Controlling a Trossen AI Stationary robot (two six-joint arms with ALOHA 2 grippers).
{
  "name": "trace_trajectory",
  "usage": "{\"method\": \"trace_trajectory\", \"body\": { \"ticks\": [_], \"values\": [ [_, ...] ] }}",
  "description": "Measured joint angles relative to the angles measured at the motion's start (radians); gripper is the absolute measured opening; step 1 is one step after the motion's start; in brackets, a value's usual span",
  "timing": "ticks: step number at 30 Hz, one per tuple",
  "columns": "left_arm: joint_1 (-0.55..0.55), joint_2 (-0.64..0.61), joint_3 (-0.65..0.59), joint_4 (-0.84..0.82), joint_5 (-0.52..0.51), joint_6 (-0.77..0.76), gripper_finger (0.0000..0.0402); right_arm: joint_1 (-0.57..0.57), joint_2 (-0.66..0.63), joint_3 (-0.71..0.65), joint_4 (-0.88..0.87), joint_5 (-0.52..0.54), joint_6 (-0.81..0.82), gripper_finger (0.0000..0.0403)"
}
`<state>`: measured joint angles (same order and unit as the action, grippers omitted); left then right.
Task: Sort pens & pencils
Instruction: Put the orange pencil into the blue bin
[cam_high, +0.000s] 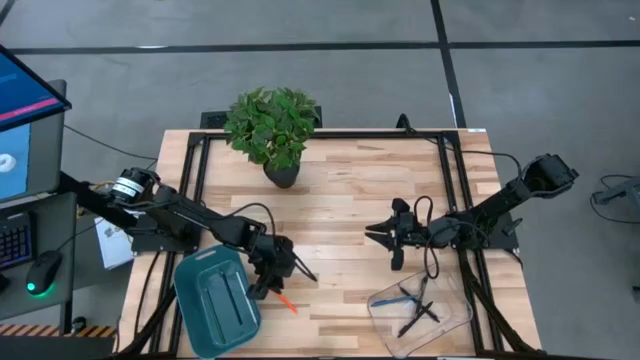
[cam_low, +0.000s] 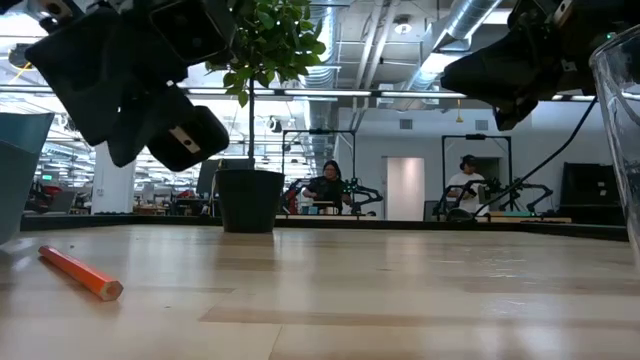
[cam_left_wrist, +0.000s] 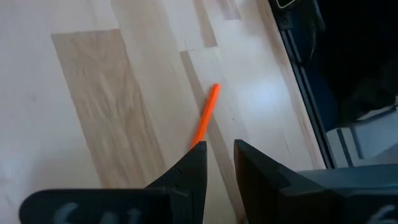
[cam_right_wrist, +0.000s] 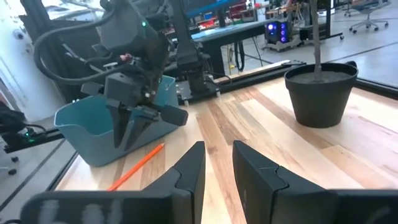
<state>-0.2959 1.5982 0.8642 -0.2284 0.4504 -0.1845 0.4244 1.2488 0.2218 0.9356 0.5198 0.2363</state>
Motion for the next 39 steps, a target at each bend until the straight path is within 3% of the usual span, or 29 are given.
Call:
{"method": "trace_trajectory", "body": {
  "ticks": [15, 28, 39],
  "values": [
    [-0.011, 0.009, 0.0, -0.009, 0.085, -0.041, 0.0071, 0.0, 0.0, 0.0, -0.004, 0.0, 0.0, 0.0102],
    [-0.003, 0.122, 0.0, 0.002, 0.148, -0.087, 0.0071, 0.0, 0.0, 0.0, -0.005, 0.0, 0.0, 0.0102],
    [-0.003, 0.135, 0.0, 0.0, 0.165, -0.09, 0.0065, 0.0, 0.0, 0.0, -0.007, 0.001, -0.001, 0.0102]
  ]
}}
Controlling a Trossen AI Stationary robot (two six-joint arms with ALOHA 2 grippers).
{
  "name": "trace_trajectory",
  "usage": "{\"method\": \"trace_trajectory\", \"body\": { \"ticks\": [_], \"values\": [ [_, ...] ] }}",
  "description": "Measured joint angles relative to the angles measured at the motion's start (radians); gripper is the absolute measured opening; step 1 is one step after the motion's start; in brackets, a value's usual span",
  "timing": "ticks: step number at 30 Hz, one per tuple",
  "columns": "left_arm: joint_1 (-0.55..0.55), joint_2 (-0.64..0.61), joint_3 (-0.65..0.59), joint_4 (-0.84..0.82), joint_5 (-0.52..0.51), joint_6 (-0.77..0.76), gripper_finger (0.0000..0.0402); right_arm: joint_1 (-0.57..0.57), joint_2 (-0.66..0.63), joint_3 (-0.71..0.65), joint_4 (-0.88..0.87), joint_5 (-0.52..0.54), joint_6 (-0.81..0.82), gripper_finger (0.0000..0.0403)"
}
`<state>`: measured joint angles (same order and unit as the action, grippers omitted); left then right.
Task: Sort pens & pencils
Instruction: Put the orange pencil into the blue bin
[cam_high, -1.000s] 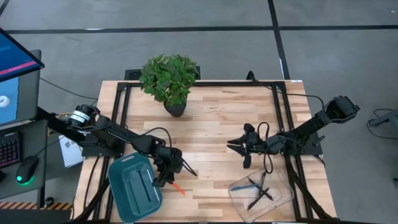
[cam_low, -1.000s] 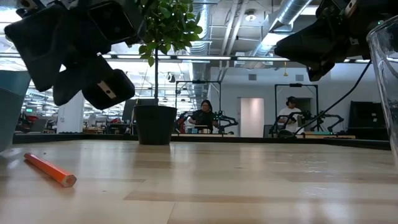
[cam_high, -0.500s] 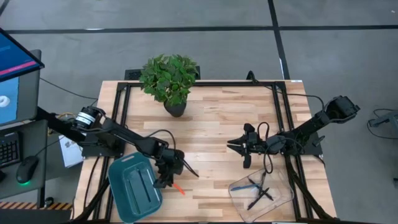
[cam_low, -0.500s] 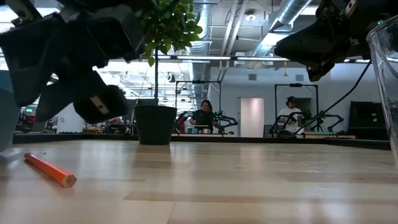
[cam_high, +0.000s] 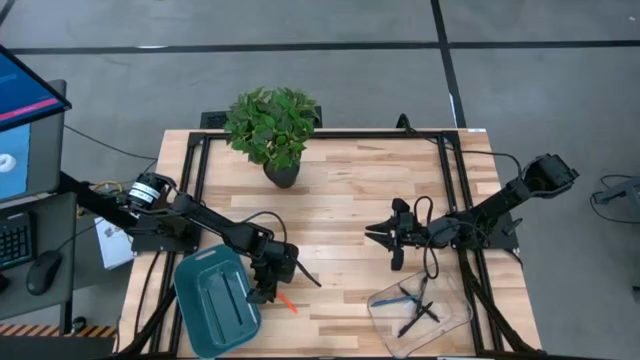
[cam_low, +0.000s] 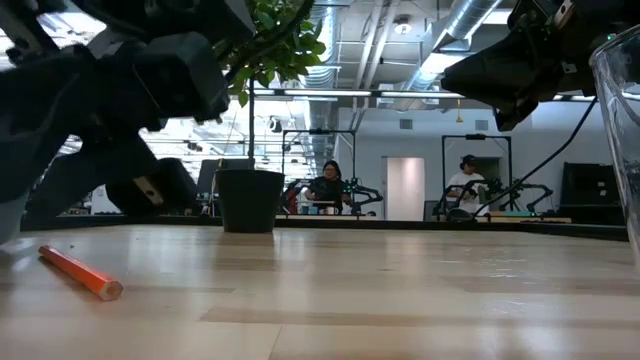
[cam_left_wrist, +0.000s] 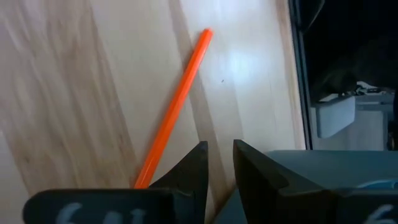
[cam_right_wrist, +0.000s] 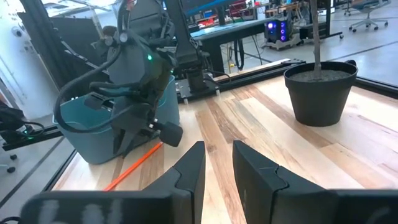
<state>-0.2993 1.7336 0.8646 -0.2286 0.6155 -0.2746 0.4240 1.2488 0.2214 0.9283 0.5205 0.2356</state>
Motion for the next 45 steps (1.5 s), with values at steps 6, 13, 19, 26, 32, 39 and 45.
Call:
{"method": "trace_trajectory", "body": {
  "ticks": [6, 13, 19, 26, 32, 39, 45],
  "values": [
    [0.0, 0.003, 0.0, -0.008, 0.0, 0.001, 0.0021, 0.0, 0.0, 0.0, 0.0, 0.0, 0.0, 0.0102],
    [-0.001, 0.003, 0.0, -0.009, -0.018, 0.008, 0.0004, 0.0, 0.0, 0.0, 0.0, 0.0, 0.0, 0.0102],
    [-0.002, 0.018, 0.0, -0.017, -0.019, 0.008, 0.0001, -0.001, 0.0, 0.0, 0.0, 0.0, 0.0, 0.0102],
    [-0.002, 0.084, 0.004, -0.026, -0.017, 0.009, 0.0, -0.001, 0.0, 0.0, -0.003, 0.004, 0.0, 0.0102],
    [0.002, 0.113, 0.009, -0.029, -0.01, 0.017, 0.0, -0.001, 0.0, 0.0, -0.001, 0.003, 0.0, 0.0102],
    [0.025, 0.114, 0.049, -0.074, -0.033, 0.084, 0.0, -0.001, 0.0, 0.0, -0.001, 0.003, 0.0, 0.0102],
    [0.033, 0.115, 0.109, -0.117, -0.169, 0.175, 0.0, -0.001, 0.0, 0.0, -0.001, 0.003, 0.0, 0.0102]
  ]
}}
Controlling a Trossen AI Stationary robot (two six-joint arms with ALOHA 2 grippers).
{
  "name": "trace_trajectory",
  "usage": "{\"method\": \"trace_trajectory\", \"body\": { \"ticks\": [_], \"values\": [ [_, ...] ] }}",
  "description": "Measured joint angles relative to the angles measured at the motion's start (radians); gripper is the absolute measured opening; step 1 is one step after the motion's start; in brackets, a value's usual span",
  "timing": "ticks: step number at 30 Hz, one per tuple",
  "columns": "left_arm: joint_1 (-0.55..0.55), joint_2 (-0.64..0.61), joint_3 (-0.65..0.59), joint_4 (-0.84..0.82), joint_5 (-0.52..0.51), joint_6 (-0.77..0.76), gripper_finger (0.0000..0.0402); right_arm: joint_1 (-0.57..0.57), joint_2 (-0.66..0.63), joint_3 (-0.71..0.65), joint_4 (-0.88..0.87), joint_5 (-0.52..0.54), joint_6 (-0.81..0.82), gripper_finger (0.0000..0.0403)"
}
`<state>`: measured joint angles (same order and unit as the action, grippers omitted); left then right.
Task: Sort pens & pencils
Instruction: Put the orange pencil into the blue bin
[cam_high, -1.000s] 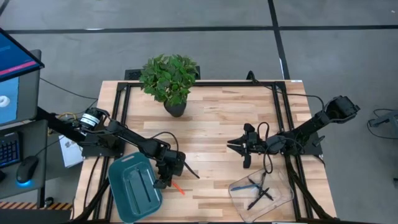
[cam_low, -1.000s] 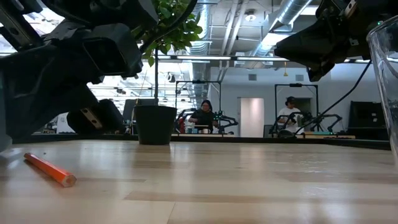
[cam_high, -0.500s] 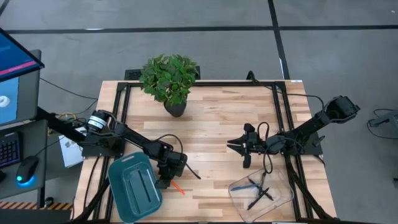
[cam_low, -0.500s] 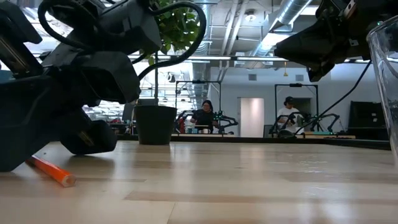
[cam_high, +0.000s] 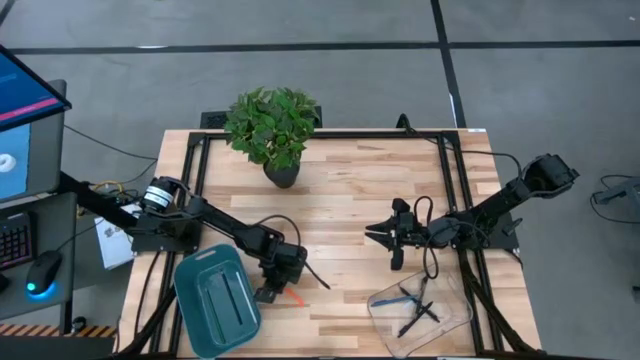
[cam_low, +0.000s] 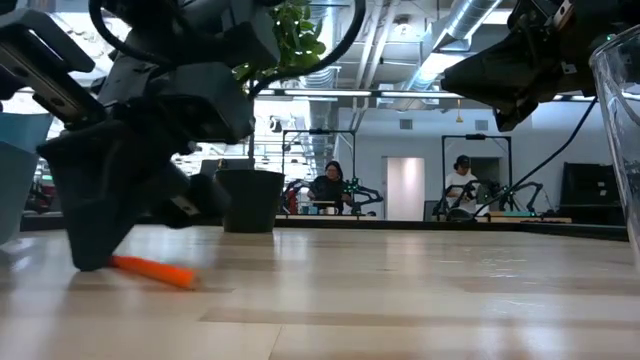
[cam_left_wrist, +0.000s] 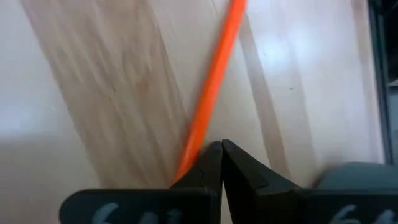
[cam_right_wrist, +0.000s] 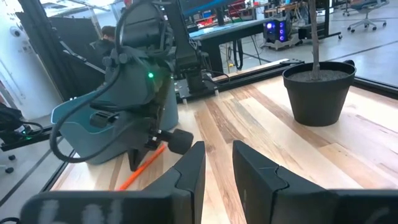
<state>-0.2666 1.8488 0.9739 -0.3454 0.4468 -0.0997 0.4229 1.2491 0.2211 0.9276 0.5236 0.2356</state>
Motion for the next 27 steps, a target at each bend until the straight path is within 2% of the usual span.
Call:
{"method": "trace_trajectory", "body": {
  "ticks": [10, 18, 27],
  "values": [
    [0.007, -0.003, 0.03, -0.007, -0.151, 0.063, 0.0, 0.001, 0.0, 0.0, 0.0, -0.003, 0.0, 0.0102],
    [0.042, -0.003, 0.031, 0.009, -0.206, 0.096, 0.0, 0.001, 0.0, 0.0, 0.0, -0.003, 0.001, 0.0102],
    [0.093, -0.003, 0.031, 0.011, -0.225, 0.141, 0.0, 0.002, 0.0, 0.0, 0.0, -0.003, 0.002, 0.0102]
  ]
}}
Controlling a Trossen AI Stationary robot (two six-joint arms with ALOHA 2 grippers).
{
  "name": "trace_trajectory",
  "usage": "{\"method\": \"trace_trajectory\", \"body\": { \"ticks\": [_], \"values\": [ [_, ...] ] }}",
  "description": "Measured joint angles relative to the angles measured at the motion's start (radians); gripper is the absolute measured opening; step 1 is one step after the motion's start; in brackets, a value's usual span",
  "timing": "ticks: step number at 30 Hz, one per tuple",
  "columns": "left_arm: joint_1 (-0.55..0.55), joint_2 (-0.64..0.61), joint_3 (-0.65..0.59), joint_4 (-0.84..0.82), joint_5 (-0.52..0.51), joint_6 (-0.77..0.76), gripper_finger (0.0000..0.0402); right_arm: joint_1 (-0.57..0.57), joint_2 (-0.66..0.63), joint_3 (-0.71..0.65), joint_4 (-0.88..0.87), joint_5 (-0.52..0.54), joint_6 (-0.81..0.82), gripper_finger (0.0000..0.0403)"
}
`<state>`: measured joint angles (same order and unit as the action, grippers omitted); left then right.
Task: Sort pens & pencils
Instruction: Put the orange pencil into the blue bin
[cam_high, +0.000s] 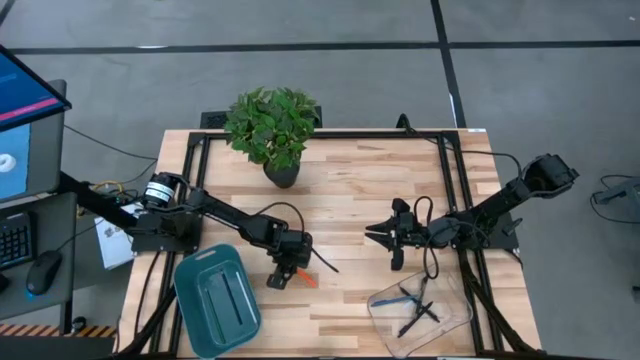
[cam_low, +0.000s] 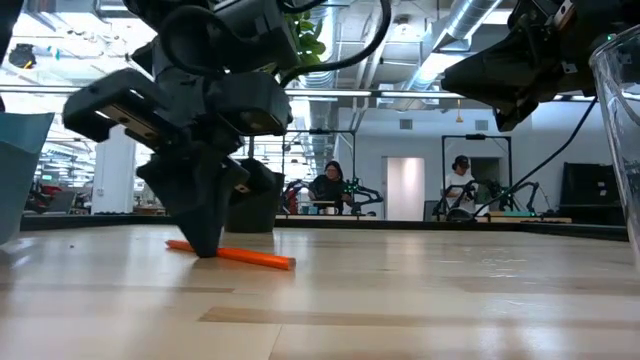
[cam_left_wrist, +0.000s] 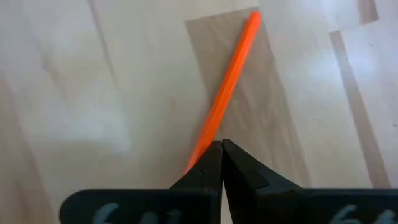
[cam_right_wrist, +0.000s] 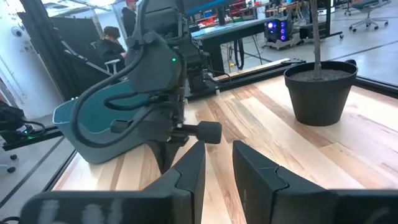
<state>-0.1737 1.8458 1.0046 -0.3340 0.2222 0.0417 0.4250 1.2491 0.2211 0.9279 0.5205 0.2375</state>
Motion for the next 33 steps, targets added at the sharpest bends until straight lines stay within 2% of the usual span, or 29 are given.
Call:
{"method": "trace_trajectory", "body": {
  "ticks": [22, 27, 33],
  "values": [
    [0.045, 0.006, -0.005, 0.134, -0.065, 0.037, 0.0, 0.0, 0.0, 0.0, 0.0, 0.0, 0.0, 0.0102],
    [0.035, 0.006, 0.0, 0.11, -0.038, 0.025, 0.0, 0.0, 0.0, 0.0, 0.0, 0.0, 0.0, 0.0102],
    [0.022, 0.006, 0.063, -0.022, 0.002, 0.051, 0.0, 0.0, 0.0, 0.0, 0.0, 0.0, 0.0, 0.0102]
  ]
}}
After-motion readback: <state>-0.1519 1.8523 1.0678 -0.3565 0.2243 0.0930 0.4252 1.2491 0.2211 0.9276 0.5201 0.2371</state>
